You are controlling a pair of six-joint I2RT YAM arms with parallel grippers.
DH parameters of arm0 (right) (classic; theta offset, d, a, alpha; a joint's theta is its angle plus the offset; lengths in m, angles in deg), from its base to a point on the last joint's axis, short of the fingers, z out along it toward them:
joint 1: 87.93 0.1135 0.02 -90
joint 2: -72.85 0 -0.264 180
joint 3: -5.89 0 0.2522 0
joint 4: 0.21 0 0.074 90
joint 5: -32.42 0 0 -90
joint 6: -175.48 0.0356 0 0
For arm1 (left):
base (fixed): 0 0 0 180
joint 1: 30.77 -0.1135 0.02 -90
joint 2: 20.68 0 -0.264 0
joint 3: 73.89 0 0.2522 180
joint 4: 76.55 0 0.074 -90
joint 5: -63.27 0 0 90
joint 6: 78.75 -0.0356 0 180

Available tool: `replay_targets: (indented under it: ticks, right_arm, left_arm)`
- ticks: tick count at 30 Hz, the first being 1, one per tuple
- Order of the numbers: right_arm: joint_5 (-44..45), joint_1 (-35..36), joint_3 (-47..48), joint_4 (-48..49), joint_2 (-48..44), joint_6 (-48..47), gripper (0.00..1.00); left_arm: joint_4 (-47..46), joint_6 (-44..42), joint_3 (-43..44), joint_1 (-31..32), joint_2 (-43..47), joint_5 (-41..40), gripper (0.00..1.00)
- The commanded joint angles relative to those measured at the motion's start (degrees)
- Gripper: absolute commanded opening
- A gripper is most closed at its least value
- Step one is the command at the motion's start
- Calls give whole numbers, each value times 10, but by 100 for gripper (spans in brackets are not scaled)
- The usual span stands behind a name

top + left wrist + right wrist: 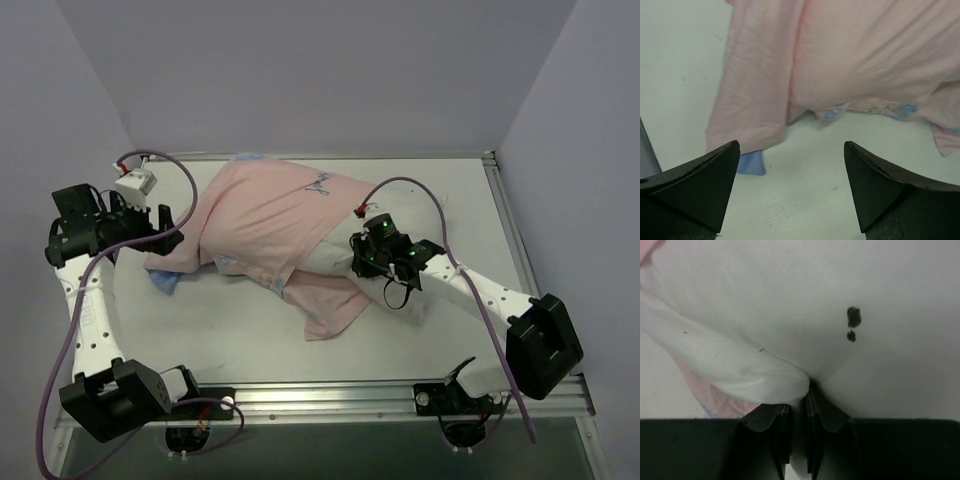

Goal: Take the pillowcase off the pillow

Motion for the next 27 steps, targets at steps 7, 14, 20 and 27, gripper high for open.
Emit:
replay_targets:
  ticks: [7,14,20,27]
  right_arm:
    - [-116,34,-53,53,-18,73,0]
    - [-105,34,-86,55,-32,100,0]
    - [-100,34,-113,58,-45,114,0]
    - [-85,33,-117,31,-63,109,0]
  left_arm:
    - [-92,114,98,363,-31,-61,94]
    - [-181,110,152,572,-201,-231,89]
    - [-199,113,222,601,-313,-268,72]
    - [-209,123,256,598,-363,-313,30]
